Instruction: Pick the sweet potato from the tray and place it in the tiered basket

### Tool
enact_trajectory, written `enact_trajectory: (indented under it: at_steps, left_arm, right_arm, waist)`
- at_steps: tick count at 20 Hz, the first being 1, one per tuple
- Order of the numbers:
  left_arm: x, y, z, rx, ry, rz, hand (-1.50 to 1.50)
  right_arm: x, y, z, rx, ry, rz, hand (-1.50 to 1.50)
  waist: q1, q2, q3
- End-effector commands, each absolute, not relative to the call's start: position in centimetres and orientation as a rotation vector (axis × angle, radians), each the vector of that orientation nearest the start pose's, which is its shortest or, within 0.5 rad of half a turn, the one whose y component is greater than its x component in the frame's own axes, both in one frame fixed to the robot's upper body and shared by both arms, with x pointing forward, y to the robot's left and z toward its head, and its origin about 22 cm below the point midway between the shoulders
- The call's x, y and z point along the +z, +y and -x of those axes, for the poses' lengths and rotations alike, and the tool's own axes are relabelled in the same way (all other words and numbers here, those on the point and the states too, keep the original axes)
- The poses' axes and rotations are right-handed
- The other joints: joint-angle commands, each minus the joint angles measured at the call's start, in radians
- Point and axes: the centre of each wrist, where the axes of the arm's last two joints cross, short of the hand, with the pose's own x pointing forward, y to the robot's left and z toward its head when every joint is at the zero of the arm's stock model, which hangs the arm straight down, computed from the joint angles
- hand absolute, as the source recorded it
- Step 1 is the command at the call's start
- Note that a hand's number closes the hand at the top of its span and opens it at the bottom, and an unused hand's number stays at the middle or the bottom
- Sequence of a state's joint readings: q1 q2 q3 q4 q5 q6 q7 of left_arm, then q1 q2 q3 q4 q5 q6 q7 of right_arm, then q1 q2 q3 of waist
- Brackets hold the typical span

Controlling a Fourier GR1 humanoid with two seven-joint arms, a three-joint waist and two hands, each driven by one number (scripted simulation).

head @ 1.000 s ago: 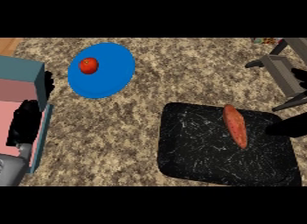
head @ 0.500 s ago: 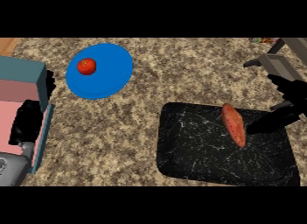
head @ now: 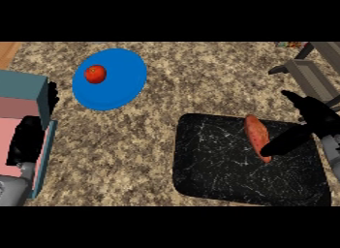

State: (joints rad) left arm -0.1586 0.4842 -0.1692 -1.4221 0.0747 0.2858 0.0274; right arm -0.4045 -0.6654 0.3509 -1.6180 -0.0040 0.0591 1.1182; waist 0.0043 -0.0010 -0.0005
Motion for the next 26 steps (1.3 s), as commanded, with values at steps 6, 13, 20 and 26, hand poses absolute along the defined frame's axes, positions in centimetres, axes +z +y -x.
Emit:
enact_trajectory:
  at_steps: [6, 13, 20, 26]
  left_arm:
    - [2.8, 29.9, -27.7, -0.238, -1.515, -0.419, 0.00]
    - [2.9, 29.3, -28.7, -0.221, -1.536, -0.438, 0.00]
    - [3.1, 29.1, -28.1, -0.236, -1.540, -0.429, 0.00]
    - [2.6, 30.1, -27.8, -0.227, -1.527, -0.421, 0.00]
  right_arm:
    - [13.1, -21.4, -30.4, 0.652, -0.630, 0.741, -1.50]
    - [11.1, -22.6, -30.6, 0.673, -0.610, 0.729, -1.50]
    - [9.5, -22.3, -30.0, 0.655, -0.557, 0.705, -1.50]
    - [7.3, -24.0, -29.4, 0.647, -0.551, 0.694, -1.50]
  waist:
    - [0.004, 0.000, 0.000]
    - [-0.003, 0.001, 0.000]
    - [-0.005, 0.000, 0.000]
    - [-0.004, 0.001, 0.000]
